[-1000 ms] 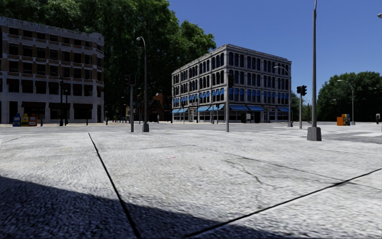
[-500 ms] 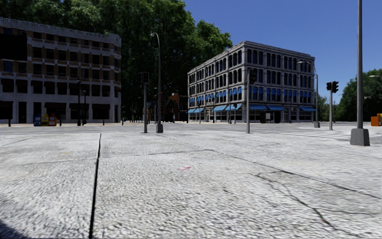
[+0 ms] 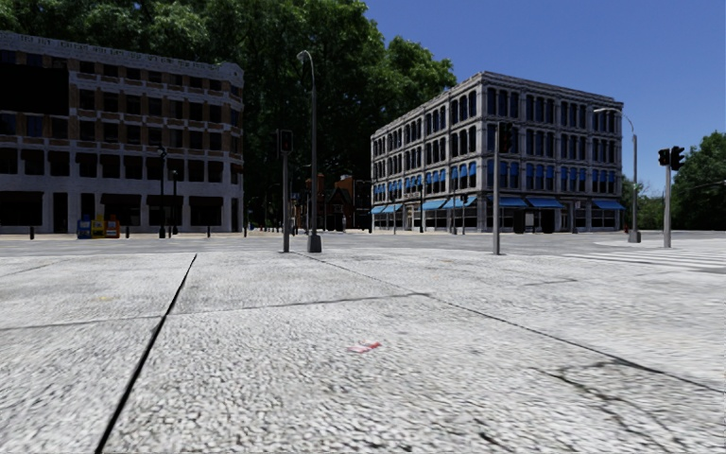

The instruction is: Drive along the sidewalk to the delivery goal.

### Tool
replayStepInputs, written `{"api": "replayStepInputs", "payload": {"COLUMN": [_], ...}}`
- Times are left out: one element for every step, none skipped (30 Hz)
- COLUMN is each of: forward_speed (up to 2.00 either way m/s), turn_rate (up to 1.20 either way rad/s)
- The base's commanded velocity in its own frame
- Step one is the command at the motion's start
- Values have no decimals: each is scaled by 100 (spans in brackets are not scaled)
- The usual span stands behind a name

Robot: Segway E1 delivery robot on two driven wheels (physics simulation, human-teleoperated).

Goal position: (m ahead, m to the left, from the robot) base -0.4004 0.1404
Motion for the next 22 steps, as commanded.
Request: {"api": "replayStepInputs", "payload": {"forward_speed": [0,0,0,0,0,0,0,0,0,0,0,0,0,0,0,0,0,0,0,0,0,0], "turn_rate": [0,0,0,0,0,0,0,0,0,0,0,0,0,0,0,0,0,0,0,0,0,0]}}
